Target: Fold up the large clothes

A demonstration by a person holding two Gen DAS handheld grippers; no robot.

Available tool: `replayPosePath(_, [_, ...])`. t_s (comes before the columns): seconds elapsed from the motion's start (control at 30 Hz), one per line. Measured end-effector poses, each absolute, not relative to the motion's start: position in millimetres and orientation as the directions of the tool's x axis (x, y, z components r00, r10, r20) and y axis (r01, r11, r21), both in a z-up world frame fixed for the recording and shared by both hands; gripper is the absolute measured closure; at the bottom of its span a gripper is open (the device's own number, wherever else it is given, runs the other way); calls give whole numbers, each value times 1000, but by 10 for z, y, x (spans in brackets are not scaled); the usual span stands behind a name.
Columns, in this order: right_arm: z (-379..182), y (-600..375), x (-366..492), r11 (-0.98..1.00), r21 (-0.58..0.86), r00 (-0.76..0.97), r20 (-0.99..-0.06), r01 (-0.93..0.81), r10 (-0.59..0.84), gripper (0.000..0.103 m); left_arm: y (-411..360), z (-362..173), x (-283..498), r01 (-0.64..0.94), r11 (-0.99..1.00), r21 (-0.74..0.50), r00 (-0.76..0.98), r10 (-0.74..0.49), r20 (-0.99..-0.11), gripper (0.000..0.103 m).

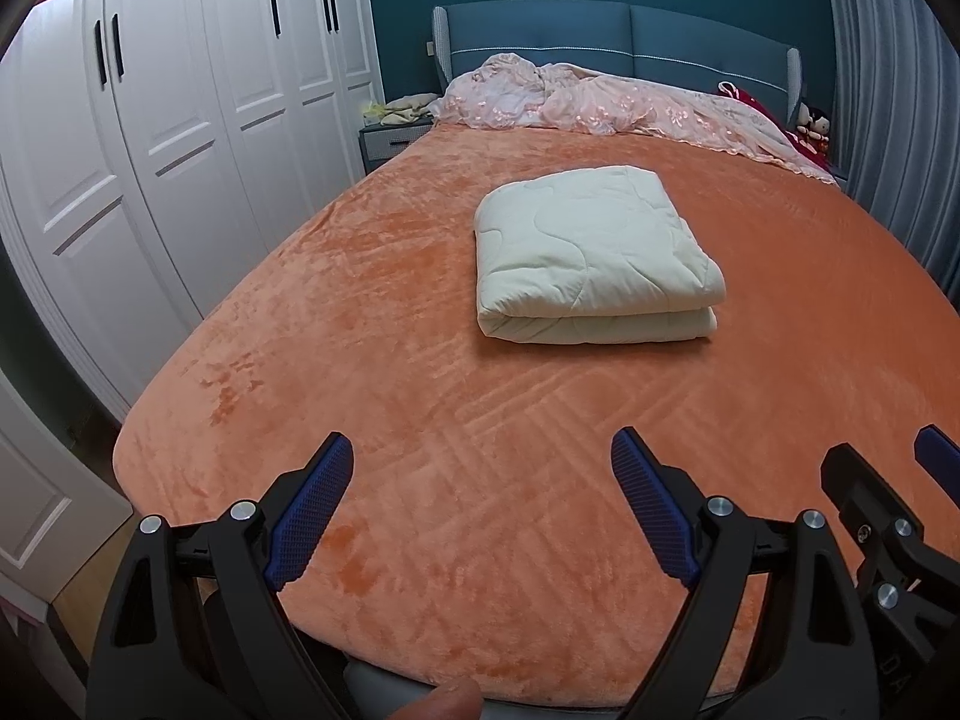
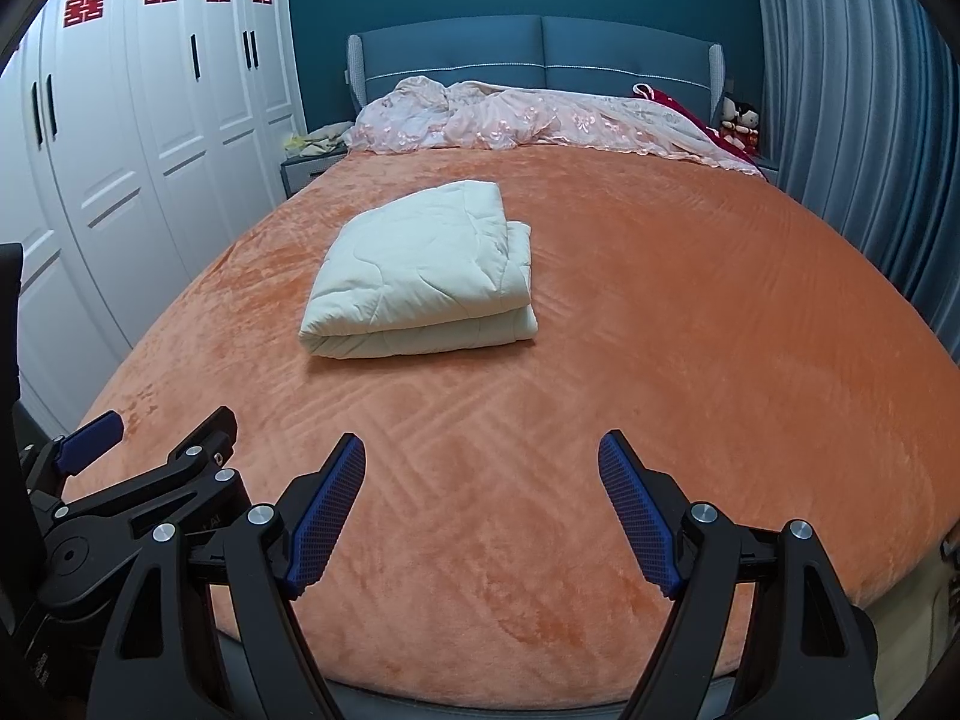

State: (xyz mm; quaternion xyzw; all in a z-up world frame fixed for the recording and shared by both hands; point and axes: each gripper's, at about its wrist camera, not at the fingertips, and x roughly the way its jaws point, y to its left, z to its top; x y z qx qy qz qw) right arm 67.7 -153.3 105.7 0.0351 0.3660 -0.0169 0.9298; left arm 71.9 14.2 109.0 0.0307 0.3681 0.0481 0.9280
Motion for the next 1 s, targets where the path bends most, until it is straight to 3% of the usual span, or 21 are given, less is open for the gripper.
replayPosePath(1.0, [1110, -1563, 682, 997, 53, 734, -679, 52, -2, 25, 127, 1137, 706, -53, 995, 82, 726, 95, -681, 23])
